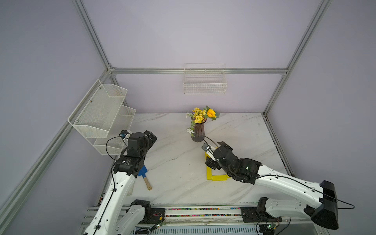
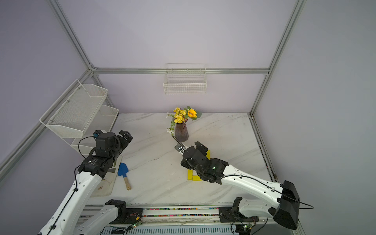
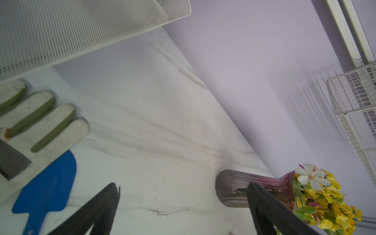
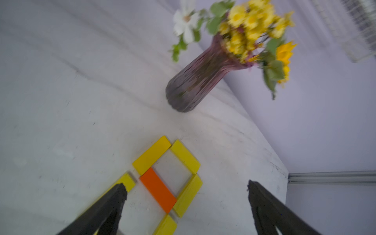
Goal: Assemble the number 8 with building blocks
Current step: Assemble the building block at the center of the board, then reset both arms
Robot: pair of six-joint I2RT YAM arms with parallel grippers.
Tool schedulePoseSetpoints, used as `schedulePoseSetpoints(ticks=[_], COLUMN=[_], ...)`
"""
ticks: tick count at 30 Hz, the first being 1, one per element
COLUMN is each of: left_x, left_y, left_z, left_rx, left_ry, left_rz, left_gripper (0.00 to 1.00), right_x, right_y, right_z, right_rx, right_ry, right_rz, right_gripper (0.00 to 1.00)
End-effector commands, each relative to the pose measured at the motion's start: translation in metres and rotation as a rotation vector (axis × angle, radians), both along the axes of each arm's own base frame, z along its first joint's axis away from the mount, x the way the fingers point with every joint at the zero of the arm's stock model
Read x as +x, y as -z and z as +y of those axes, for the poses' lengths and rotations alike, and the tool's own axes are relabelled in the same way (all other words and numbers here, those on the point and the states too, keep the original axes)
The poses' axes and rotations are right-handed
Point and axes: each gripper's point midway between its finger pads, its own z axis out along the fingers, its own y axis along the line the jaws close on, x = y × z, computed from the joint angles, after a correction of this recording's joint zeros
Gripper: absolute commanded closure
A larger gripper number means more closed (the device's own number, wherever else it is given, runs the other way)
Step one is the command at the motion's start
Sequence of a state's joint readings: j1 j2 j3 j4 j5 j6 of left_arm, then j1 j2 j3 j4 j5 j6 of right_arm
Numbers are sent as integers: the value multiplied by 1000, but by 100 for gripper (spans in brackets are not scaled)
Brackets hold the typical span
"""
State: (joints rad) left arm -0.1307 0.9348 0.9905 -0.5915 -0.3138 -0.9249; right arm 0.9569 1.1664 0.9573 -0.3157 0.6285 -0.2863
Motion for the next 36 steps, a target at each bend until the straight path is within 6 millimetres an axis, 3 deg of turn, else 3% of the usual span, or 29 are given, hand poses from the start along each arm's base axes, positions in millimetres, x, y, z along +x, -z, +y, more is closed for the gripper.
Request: schedulePoseSetpoints(ticks=[1, 4, 8, 11, 13, 15, 18, 20, 23, 25, 28, 32, 36], left_x=[4, 10, 25, 42, 48, 50, 41, 37, 38, 48, 66, 77, 75], left_y=[-28, -30, -20, -2, 9, 22, 40, 54, 70, 81, 102, 95, 98], left_z=[24, 38, 41, 39, 37, 39, 57, 62, 63, 59, 58, 58, 47], left_rx=[255, 415, 534, 580, 620, 667, 663, 648, 636, 626, 621, 656, 652], left_ry=[-25, -55, -44, -3, 37, 65, 12, 25, 50, 90, 128, 171, 243], left_rz=[-14, -34, -48, -42, -38, -54, -98, -152, -212, -208, -185, -198, -211], left_gripper=[0, 0, 0, 0, 0, 0, 0, 0, 0, 0, 0, 0, 0], right_x=[44, 68, 84, 102, 108, 109, 121, 129, 124, 107, 102, 113, 114], right_y=[-41, -32, 5, 49, 68, 76, 104, 109, 121, 117, 114, 120, 120], right_z=[-52, -120, -211, -248, -252, -249, -251, -252, -260, -266, -271, -287, -285], right_rx=[282, 425, 372, 426, 467, 493, 562, 589, 635, 658, 667, 670, 667], right_ry=[259, 389, 575, 611, 589, 523, 485, 489, 481, 490, 512, 617, 612], right_rz=[-209, -292, -395, -307, -283, -310, -228, -214, -259, -312, -349, -326, -322], right_gripper=[3, 3, 3, 3, 3, 3, 3, 3, 3, 3, 3, 3, 3])
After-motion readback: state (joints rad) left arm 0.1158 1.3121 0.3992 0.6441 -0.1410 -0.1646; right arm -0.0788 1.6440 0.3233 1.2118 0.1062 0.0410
